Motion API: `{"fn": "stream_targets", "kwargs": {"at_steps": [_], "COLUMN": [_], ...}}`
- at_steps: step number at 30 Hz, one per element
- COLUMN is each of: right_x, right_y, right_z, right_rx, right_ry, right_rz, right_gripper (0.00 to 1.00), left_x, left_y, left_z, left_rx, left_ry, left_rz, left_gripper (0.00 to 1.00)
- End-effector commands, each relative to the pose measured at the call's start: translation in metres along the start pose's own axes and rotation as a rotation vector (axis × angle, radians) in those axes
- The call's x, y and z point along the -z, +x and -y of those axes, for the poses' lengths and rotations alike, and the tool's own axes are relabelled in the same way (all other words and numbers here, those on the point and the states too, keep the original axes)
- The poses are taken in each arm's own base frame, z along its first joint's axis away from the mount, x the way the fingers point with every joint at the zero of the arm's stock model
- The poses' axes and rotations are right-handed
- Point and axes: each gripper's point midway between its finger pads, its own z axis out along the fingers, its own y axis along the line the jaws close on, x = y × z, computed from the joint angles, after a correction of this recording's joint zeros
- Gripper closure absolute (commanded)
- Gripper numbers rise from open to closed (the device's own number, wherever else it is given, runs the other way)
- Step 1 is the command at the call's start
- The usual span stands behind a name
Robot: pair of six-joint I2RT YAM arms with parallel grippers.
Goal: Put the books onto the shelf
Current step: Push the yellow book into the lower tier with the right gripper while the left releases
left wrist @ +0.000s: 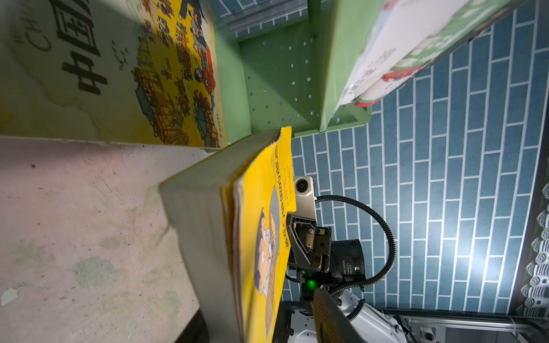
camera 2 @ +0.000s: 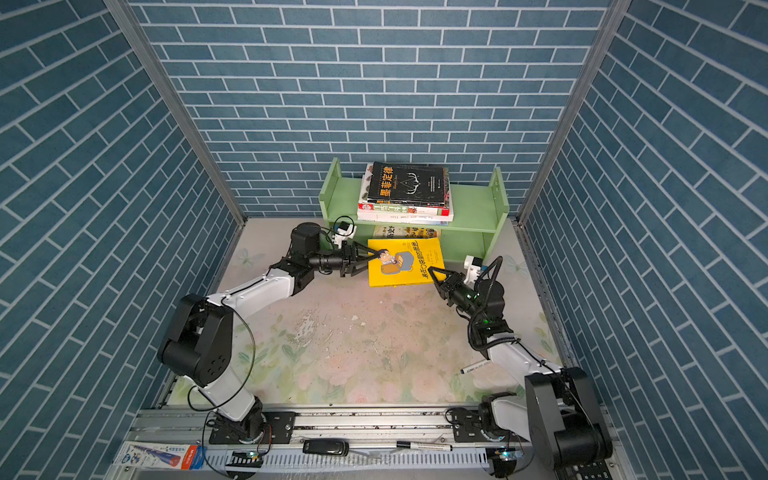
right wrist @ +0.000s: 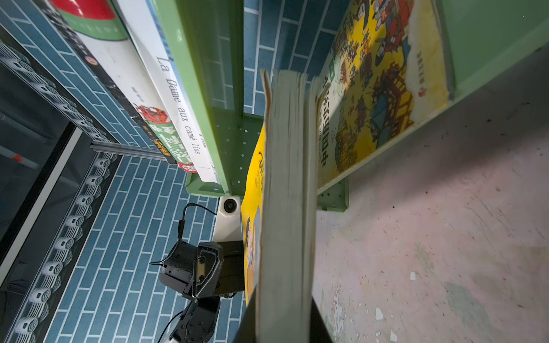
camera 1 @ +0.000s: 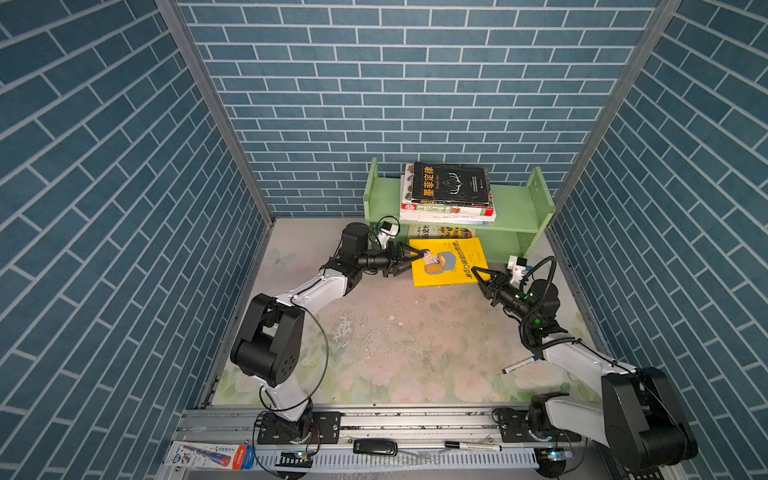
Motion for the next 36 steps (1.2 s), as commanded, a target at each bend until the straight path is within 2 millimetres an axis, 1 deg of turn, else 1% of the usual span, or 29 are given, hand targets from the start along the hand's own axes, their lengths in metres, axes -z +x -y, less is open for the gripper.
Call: {"fn": "stream_targets", "kwargs": {"at_steps": [1, 6, 9, 12, 13, 15, 18, 22, 26, 31, 36], "right_x": [-0.006, -0.017, -0.024, -0.027, -0.028, -0.027, -0.026, -0.026, -0.031, -0.051, -0.064], "right_y": [-0.027, -0.042, -0.048, -0.053, -0.055, -0.058, -0.063, -0.069, -0.074, -0.072, -0.070], "right_z": [-0.036, -0.047, -0.046, -0.045, -0.046, -0.048, -0.050, -0.049, -0.047, -0.045, -0.035], "right_rx": [0.080, 0.060, 0.053, 0.044, 0.040, 0.034, 0.029, 0.023, 0.019, 0.027, 0.032], "right_ry": [-0.133, -0.210, -0.213, -0.215, -0.221, -0.235, -0.253, -0.259, -0.267, -0.264, -0.233], "right_rz": [0.082, 0.114, 0.122, 0.139, 0.148, 0.165, 0.192, 0.230, 0.249, 0.209, 0.189], "right_gripper": [1.00, 1.00, 1.00, 1.00, 1.00, 1.00, 1.00, 1.00, 1.00, 1.00, 1.00], "left_x": [0.020, 0.043, 0.052, 0.056, 0.058, 0.061, 0.065, 0.064, 0.060, 0.058, 0.058], "left_y": [-0.019, -0.023, -0.020, -0.016, -0.014, -0.010, -0.004, 0.006, 0.010, 0.009, 0.012], "left_z": [0.028, 0.033, 0.034, 0.034, 0.033, 0.031, 0.021, 0.007, 0.002, 0.002, -0.001], "left_rx": [-0.082, -0.097, -0.102, -0.112, -0.101, -0.132, -0.123, -0.103, -0.095, -0.095, -0.084], "left_ry": [0.059, 0.057, 0.048, 0.024, 0.011, -0.019, -0.065, -0.113, -0.131, -0.130, -0.134], "left_rz": [0.102, 0.166, 0.177, 0.181, 0.183, 0.196, 0.215, 0.239, 0.249, 0.256, 0.254], "left_gripper": [0.46, 0.44, 0.44, 0.44, 0.43, 0.42, 0.40, 0.36, 0.36, 0.35, 0.35]}}
